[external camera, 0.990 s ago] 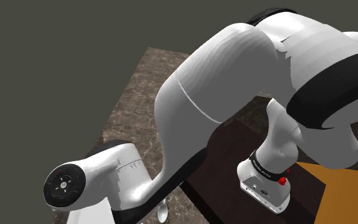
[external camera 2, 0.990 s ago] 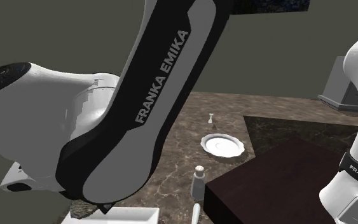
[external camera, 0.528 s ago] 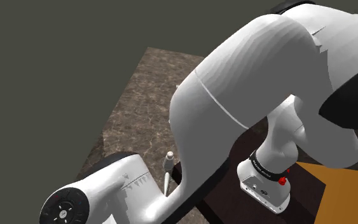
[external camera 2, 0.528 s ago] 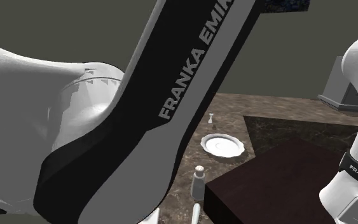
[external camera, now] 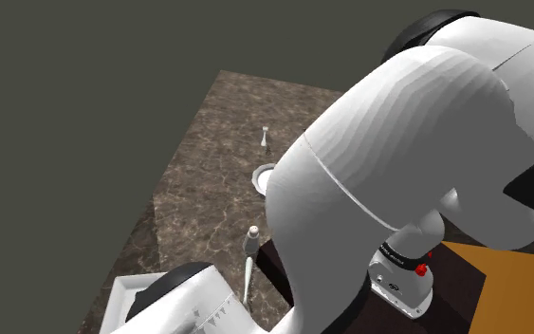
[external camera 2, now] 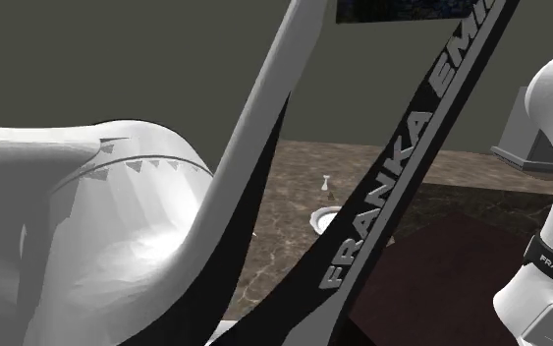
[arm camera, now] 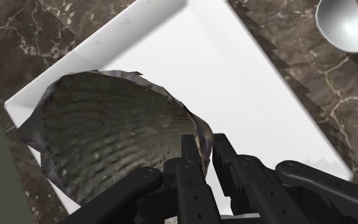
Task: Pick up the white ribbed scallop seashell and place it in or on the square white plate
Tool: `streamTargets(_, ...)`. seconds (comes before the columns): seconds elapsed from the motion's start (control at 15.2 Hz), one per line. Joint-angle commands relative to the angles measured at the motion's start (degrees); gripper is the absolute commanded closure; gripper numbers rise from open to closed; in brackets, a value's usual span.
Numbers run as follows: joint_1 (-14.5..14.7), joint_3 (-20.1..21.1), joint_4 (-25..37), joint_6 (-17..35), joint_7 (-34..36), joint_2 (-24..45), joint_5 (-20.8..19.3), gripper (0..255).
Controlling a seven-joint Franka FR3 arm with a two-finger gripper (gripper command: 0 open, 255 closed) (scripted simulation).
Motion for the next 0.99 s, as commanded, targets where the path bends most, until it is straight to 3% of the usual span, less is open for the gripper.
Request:
streamTargets(0.0, 0.07, -0.11, 0.28, 0.86, 0.45, 1.18, -0.20, 255)
streamTargets(0.92, 0.34, -0.71, 2.61, 5.16, 2.45, 7.98, -1.13, 255)
